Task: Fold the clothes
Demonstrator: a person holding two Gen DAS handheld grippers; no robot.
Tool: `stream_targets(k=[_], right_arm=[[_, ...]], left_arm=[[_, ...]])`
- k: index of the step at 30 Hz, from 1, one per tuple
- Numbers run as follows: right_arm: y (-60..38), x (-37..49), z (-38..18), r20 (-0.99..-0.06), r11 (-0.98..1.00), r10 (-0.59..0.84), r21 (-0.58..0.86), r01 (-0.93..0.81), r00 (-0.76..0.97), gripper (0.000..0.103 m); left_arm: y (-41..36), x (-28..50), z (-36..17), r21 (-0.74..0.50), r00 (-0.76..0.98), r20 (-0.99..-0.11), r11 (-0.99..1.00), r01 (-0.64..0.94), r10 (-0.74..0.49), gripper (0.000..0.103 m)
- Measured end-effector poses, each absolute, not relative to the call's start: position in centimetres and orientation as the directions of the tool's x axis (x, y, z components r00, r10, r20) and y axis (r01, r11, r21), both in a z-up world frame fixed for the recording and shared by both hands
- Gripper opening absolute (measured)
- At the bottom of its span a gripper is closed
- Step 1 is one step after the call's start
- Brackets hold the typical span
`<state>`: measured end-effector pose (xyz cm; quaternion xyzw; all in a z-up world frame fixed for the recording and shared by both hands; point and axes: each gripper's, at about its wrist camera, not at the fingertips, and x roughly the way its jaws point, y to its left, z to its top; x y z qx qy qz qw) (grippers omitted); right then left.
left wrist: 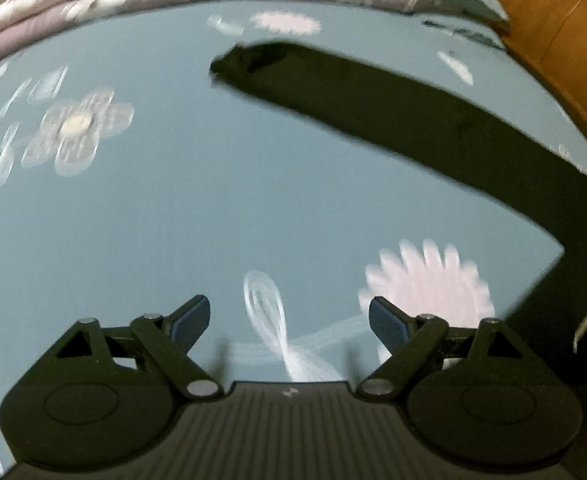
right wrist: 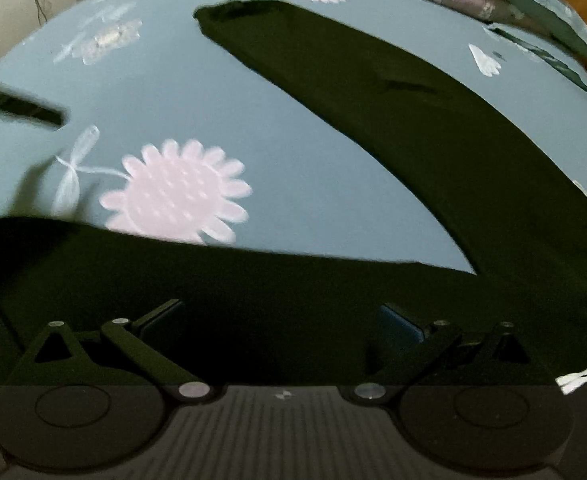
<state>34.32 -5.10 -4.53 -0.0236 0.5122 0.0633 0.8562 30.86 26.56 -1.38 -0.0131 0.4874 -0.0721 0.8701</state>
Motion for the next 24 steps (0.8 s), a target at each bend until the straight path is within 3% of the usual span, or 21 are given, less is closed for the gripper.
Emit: stream_targets(k=[9, 15, 18, 24], right_arm=[[-5.6, 35.8, -4.5, -0.823, 0.948, 0.220, 0.056, -0.312, 0.523, 0.103], [-11.0, 37.7, -4.6, -0.839, 0.980, 0.190, 0.128, -0.155, 0.509, 0.103], [-12.5, 38.3, -4.8, -0.836, 0.989, 0.148, 0.132, -0.067, 0.528, 0.103], [-13.2, 38.6, -5.9, -0.848, 0.975, 0.192, 0.224, 0.005, 0.495, 0.103]], left_arm=[[21.2, 42.6, -1.0, -0.007, 0.615, -0.778, 0.982, 0.191, -0.125, 0.087], [19.3, 51.3, -3.0, 0.019, 0.657, -0.745, 0.981, 0.193, -0.115, 0.087], [19.4, 54.3, -5.2, 0.022, 0.628, -0.774, 0.986, 0.165, -0.088, 0.087], [21.0, 55.9, -8.6, 0.052, 0.582, -0.813, 0.994, 0.101, -0.017, 0.087]])
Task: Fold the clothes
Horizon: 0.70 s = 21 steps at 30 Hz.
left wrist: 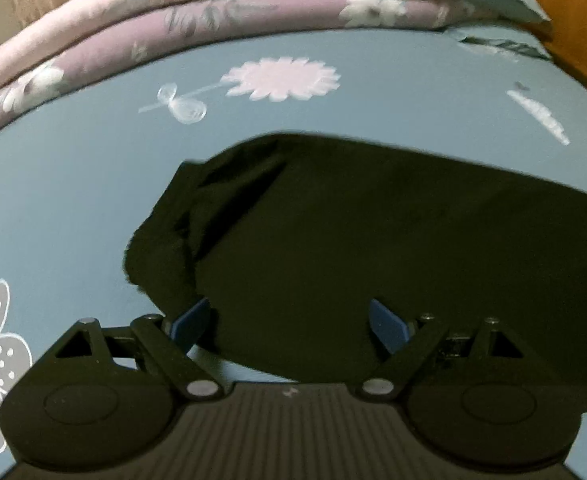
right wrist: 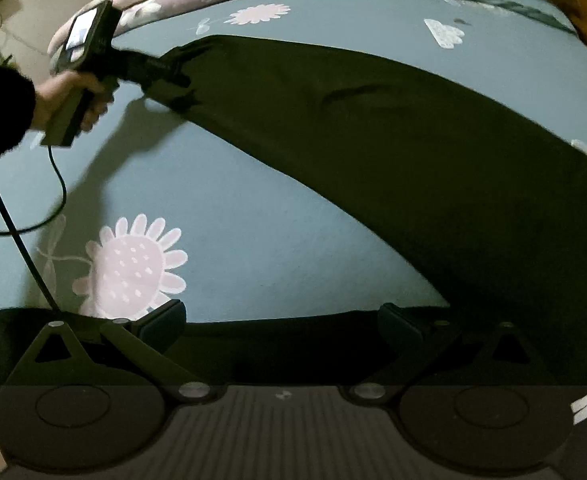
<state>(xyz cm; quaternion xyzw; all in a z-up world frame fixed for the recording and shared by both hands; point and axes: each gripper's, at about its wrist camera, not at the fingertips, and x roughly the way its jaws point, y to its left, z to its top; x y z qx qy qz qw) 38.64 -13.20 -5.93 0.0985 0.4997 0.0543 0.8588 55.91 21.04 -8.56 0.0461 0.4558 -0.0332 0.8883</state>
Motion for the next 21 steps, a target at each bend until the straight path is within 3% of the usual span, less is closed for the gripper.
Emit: stream_targets(k=[9, 21], right_arm=[[-13.0, 39.1, -5.9, -0.853, 0.976, 0.202, 0.217, -0.025, 0.482, 0.103], [-14.6, 37.7, -5.1, -0.854, 0.977, 0.185, 0.212, 0.001, 0.485, 0.103]], left_arm=[[22.2, 54.8, -6.5, -0.037, 0.611, -0.790, 0.999, 0.034, -0.050, 0.087], [14.2, 48.9, -5.0, 0.011, 0.539, -0.830, 0.962, 0.274, -0.144, 0.087]])
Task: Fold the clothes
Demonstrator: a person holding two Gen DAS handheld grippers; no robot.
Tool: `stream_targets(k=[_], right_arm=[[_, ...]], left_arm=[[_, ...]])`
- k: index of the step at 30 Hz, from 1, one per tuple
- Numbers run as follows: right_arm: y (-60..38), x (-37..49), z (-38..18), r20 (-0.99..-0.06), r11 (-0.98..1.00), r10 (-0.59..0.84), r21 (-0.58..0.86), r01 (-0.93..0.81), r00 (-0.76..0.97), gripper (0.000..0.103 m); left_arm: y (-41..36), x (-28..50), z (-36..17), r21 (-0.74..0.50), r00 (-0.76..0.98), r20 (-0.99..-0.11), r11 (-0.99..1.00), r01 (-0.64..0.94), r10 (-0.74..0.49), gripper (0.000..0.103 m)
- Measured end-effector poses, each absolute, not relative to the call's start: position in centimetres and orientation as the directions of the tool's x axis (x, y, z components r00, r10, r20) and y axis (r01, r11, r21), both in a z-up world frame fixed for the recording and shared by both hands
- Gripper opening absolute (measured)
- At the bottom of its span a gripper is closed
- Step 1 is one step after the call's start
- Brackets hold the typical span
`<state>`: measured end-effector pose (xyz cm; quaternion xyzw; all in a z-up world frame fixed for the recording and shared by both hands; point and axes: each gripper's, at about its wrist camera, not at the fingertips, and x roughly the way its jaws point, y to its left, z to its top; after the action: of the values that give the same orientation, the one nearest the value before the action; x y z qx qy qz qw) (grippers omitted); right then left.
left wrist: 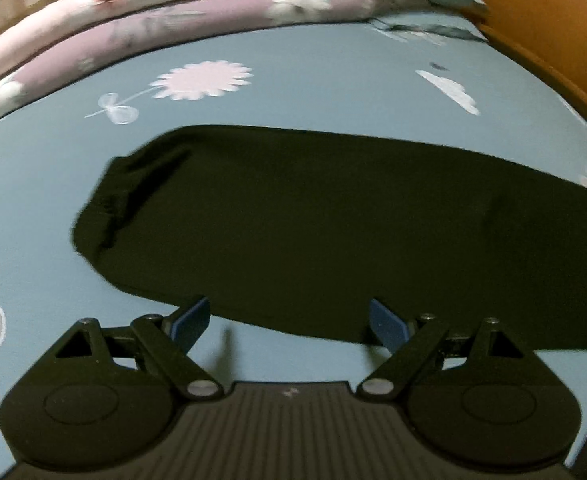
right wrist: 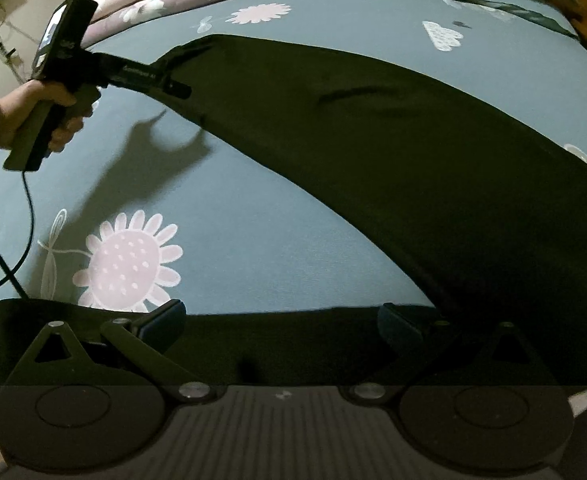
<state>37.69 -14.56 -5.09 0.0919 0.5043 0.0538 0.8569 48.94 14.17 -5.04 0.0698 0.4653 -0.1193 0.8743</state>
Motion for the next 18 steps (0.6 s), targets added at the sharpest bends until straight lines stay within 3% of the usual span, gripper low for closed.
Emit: stream_targets(k=[18], right_arm=[[-19.8, 32.1, -4.1, -0.870, 0.971, 0.216, 0.237, -0.008, 0.443, 0.103]], left_arm=[[2.8, 41.4, -2.0, -0.058, 0.454, -0.854, 0.913, 0.405, -0.255, 0.087]])
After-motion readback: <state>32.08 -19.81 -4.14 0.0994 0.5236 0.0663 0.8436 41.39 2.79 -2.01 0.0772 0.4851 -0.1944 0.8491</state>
